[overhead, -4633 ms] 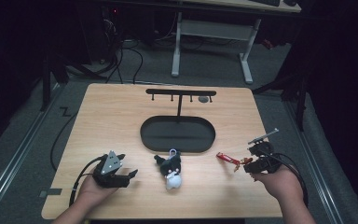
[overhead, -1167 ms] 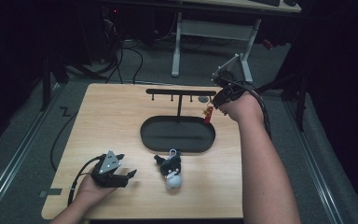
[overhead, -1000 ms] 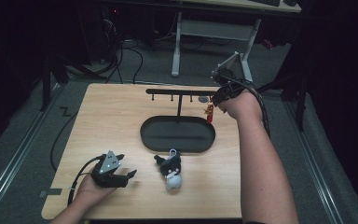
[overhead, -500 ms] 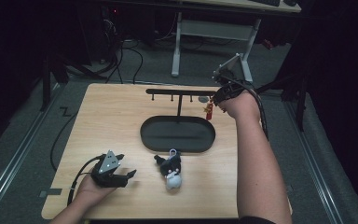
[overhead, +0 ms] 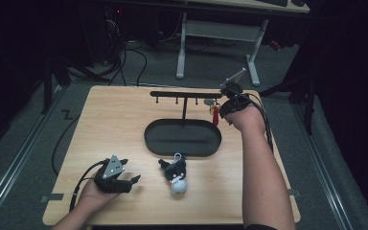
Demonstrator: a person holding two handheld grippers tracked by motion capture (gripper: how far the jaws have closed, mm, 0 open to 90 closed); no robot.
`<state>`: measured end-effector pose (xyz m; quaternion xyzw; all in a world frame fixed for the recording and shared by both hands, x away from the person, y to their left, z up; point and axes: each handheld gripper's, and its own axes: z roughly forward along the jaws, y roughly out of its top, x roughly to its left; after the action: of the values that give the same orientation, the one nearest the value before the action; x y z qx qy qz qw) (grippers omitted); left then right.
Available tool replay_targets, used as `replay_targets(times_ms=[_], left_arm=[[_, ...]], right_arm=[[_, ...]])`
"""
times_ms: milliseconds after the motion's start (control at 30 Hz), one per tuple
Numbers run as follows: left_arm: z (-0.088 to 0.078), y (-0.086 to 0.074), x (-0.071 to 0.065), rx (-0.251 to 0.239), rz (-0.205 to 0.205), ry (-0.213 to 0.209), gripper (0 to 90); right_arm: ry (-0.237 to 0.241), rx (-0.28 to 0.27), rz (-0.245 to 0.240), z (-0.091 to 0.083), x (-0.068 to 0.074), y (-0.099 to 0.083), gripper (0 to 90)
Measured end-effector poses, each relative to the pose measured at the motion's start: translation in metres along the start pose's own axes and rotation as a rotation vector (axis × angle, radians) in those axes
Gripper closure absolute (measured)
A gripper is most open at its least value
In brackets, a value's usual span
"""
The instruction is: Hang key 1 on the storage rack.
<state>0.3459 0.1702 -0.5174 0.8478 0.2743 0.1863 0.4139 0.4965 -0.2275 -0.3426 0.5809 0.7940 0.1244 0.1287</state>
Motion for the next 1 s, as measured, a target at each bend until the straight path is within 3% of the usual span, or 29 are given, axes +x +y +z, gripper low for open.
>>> replay_targets(times_ms=[233,333,433,733,1000], left_arm=[[0.001,0.000,0.000,0.002,0.000,-0.001,24.6],[0.001,-0.001,0.000,0.004,0.002,-0.003,24.7],[0.001,0.000,0.000,0.002,0.001,-0.003,24.7],[0.001,0.000,0.000,0.006,0.004,-0.007,24.7],[0.002,0.001,-0.002,0.003,0.009,-0.010,24.7]], right_arm=[[0.014,-0.008,0.021,0.021,-0.001,-0.005,66.5],[0.014,-0.018,0.046,0.025,-0.002,-0.007,59.5],[0.010,-0.024,0.059,0.028,-0.003,-0.009,58.3],[0.007,-0.027,0.068,0.026,-0.003,-0.017,55.0],[0.009,-0.040,0.071,0.018,-0.005,-0.040,50.7]])
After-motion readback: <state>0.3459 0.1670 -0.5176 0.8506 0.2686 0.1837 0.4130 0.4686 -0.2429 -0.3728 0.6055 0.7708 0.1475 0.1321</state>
